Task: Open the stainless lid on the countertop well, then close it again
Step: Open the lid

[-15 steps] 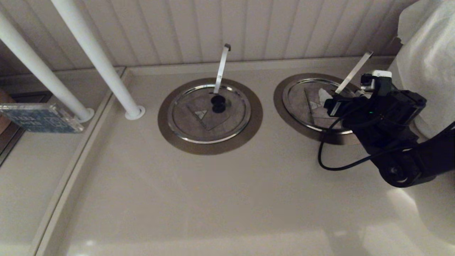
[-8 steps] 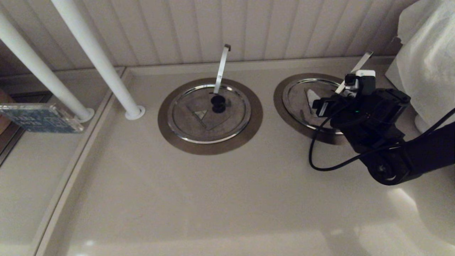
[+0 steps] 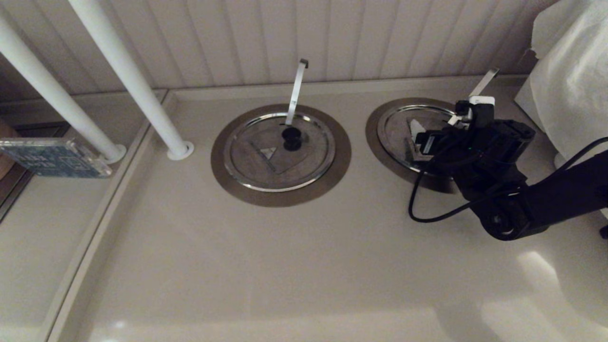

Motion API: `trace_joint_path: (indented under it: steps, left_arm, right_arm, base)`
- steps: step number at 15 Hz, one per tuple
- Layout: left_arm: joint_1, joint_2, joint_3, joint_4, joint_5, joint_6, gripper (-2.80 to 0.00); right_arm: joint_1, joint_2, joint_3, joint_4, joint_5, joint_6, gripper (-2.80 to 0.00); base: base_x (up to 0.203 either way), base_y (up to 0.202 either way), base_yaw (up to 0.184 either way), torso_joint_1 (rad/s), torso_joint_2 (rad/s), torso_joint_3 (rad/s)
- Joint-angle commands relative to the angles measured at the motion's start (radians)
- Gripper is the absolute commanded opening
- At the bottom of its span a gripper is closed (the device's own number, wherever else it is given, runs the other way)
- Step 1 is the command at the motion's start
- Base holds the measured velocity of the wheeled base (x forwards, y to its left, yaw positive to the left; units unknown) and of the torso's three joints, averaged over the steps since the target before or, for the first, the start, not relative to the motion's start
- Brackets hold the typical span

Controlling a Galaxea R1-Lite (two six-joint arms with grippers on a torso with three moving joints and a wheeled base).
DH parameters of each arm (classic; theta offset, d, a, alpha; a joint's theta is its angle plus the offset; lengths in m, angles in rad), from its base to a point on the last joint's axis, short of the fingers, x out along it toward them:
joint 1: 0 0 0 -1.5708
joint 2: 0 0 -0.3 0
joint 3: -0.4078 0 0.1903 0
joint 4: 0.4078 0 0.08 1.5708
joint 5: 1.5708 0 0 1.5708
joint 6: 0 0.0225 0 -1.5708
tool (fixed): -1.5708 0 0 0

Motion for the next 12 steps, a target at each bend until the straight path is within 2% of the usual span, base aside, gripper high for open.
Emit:
trace_joint_path:
  steps: [1,12]
  left_arm:
    - [0.0,0.0,0.0,-0.001,0.0,-0.001,-2.8]
    - [0.0,0.0,0.0,-0.001,0.0,0.0,-2.8]
  right_arm:
    - [0.0,0.016,-0.005,-0.007,-0.005,0.0,0.0]
    - [-0.024,0.045,-0.019,-0.007,-0.034,0.002,0.0]
  base:
    - [0.0,0.0,0.0,0.0,0.0,0.0]
    - [0.0,0.0,0.0,0.0,0.0,0.0]
